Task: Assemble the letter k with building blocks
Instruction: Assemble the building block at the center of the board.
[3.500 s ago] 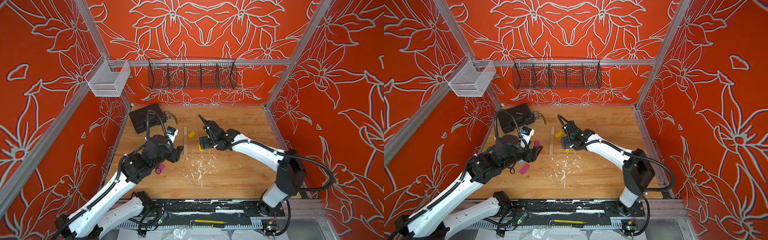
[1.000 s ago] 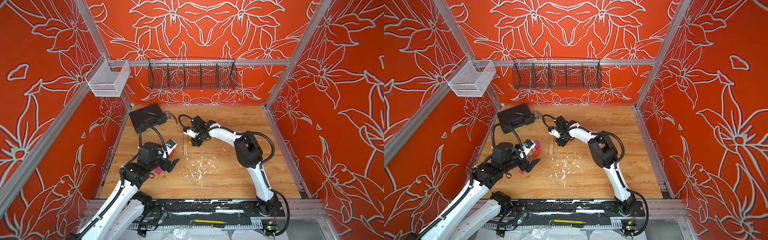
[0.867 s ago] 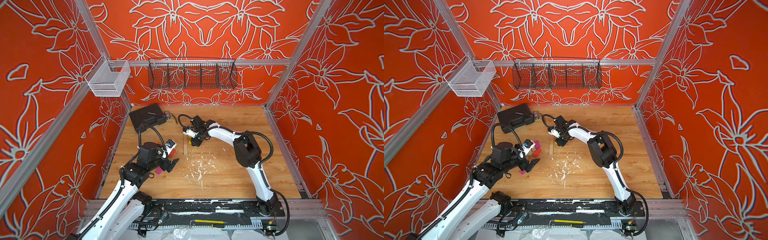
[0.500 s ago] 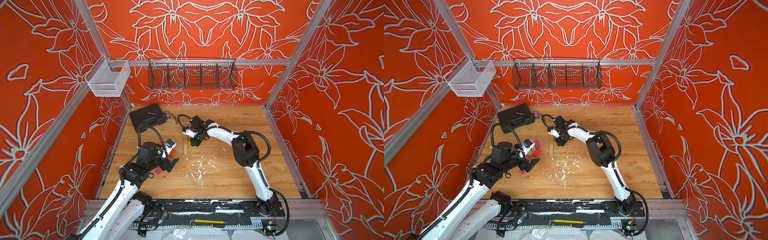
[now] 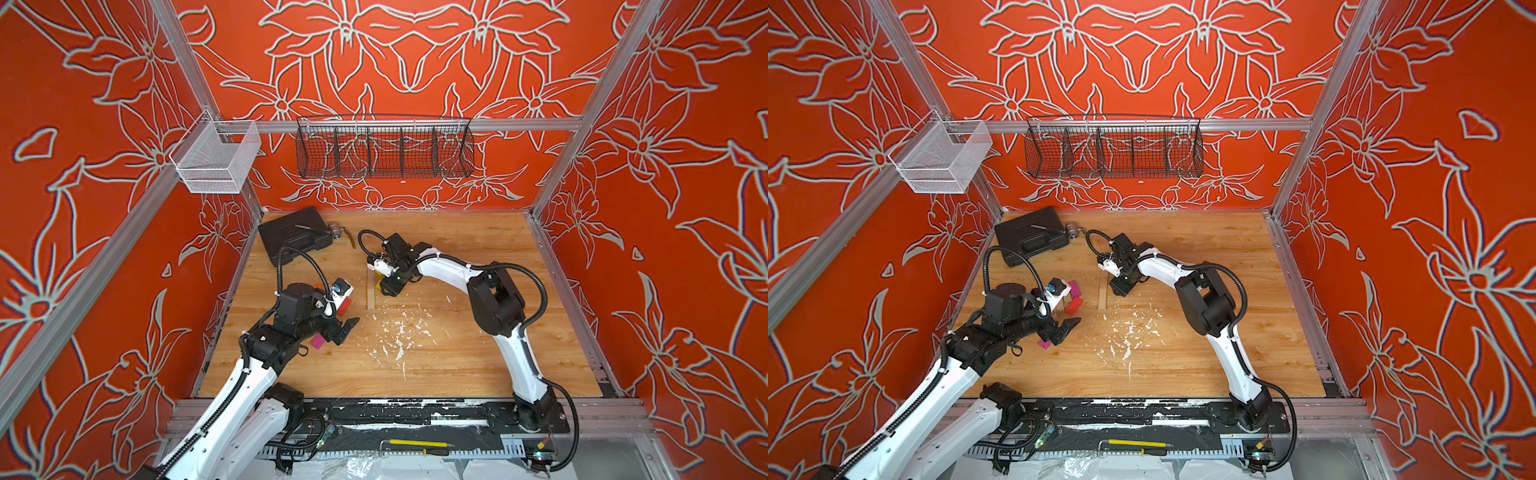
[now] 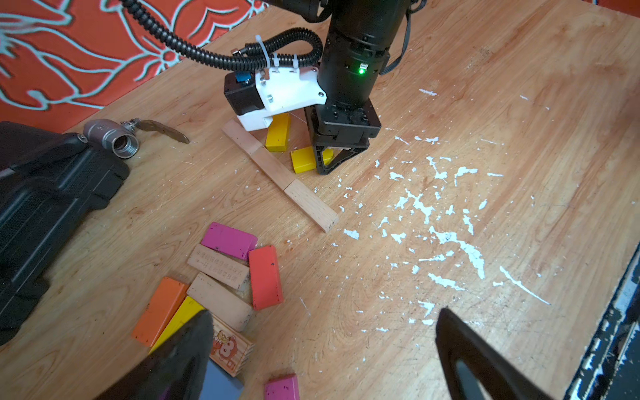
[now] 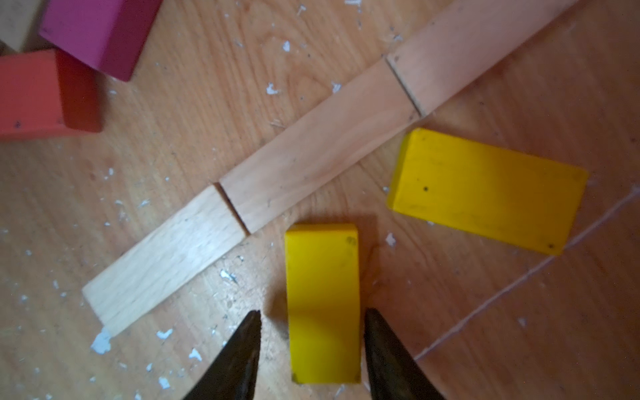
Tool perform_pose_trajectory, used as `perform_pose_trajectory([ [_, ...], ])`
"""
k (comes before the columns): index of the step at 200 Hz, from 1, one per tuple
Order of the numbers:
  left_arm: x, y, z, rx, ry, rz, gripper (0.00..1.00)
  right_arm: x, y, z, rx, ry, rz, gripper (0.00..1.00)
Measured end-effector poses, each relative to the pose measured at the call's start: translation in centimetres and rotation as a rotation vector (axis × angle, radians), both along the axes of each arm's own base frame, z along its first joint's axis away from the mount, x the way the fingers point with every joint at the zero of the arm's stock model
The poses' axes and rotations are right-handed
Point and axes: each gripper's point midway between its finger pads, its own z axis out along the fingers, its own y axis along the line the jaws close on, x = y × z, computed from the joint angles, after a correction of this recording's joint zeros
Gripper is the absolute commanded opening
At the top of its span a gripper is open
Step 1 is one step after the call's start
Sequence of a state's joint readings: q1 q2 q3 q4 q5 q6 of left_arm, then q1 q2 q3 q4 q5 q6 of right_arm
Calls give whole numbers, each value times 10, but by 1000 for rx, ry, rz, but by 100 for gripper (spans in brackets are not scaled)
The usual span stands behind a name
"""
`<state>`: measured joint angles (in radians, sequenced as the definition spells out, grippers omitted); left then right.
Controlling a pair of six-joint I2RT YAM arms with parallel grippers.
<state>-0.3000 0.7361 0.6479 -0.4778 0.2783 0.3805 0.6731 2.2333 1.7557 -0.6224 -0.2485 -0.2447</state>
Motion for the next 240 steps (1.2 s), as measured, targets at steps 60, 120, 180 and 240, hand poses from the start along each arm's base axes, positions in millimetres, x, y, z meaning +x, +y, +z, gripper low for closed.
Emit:
perform_pose_trajectory([
  [60, -2, -4, -1, -11, 9, -20, 97, 0, -2, 14, 38, -52, -16, 50],
  [120, -2, -4, -1, -12, 8, -26, 97, 4, 0, 15, 48, -69, -22, 44],
  [180, -2, -5, 0, -12, 8, -29, 97, 6, 0, 8, 36, -64, -25, 38],
  [240, -2, -5, 0, -12, 4, -30, 98, 12, 4, 8, 38, -72, -26, 36],
])
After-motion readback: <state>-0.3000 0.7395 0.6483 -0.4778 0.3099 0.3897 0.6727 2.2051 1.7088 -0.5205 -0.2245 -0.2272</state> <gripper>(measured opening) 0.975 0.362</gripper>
